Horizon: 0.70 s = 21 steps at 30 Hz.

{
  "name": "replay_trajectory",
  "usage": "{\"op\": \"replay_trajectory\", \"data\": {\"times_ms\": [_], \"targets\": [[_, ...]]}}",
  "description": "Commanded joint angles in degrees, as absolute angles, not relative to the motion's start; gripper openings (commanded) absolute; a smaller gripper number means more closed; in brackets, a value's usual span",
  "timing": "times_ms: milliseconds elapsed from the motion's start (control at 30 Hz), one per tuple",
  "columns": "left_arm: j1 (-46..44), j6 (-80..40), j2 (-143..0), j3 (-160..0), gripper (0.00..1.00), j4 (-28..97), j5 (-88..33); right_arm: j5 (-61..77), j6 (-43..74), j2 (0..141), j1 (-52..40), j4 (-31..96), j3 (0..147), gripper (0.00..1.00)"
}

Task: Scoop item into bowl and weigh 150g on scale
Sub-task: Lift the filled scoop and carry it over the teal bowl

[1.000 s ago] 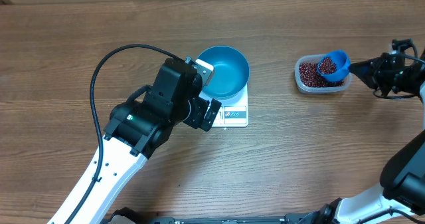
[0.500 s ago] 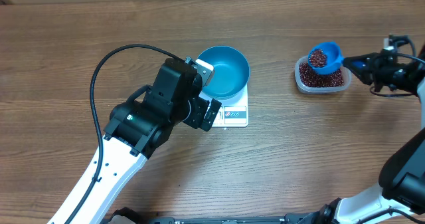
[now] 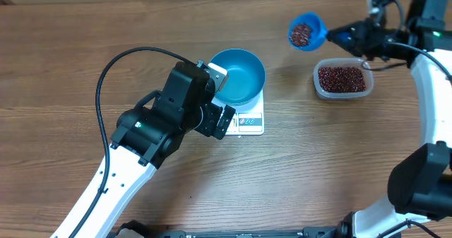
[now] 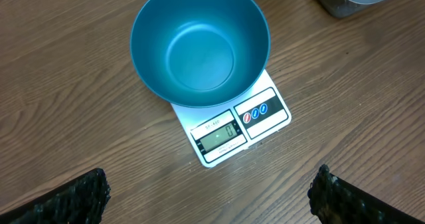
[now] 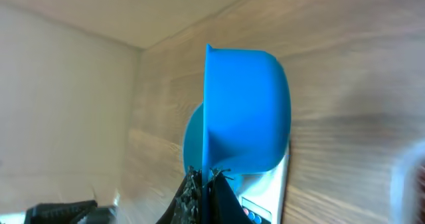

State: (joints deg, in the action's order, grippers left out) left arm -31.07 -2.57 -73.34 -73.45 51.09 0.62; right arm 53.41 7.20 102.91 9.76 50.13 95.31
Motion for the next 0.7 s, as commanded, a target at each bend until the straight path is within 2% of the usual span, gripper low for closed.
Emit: {"op": "replay_trajectory", "data": {"times_ms": [0, 300, 400, 667], "targets": [[-30.8, -1.9, -72.7, -74.4, 1.00, 51.0, 0.2, 52.1, 7.5, 100.8, 5.8, 47.7, 97.3, 0.04], [-30.8, -1.9, -72.7, -74.4, 1.00, 50.9, 0.2, 48.9, 7.0, 100.8, -2.2, 45.3, 97.3, 0.04], [-30.8, -1.9, -72.7, -74.4, 0.99, 50.9, 0.2, 48.6, 3.5, 100.8, -4.3, 46.2, 97.3, 0.04], [-30.8, -1.9, -72.7, -74.4, 1.00, 51.0, 0.2, 35.6, -3.0, 100.8, -9.9, 48.2, 97.2, 0.04]]}}
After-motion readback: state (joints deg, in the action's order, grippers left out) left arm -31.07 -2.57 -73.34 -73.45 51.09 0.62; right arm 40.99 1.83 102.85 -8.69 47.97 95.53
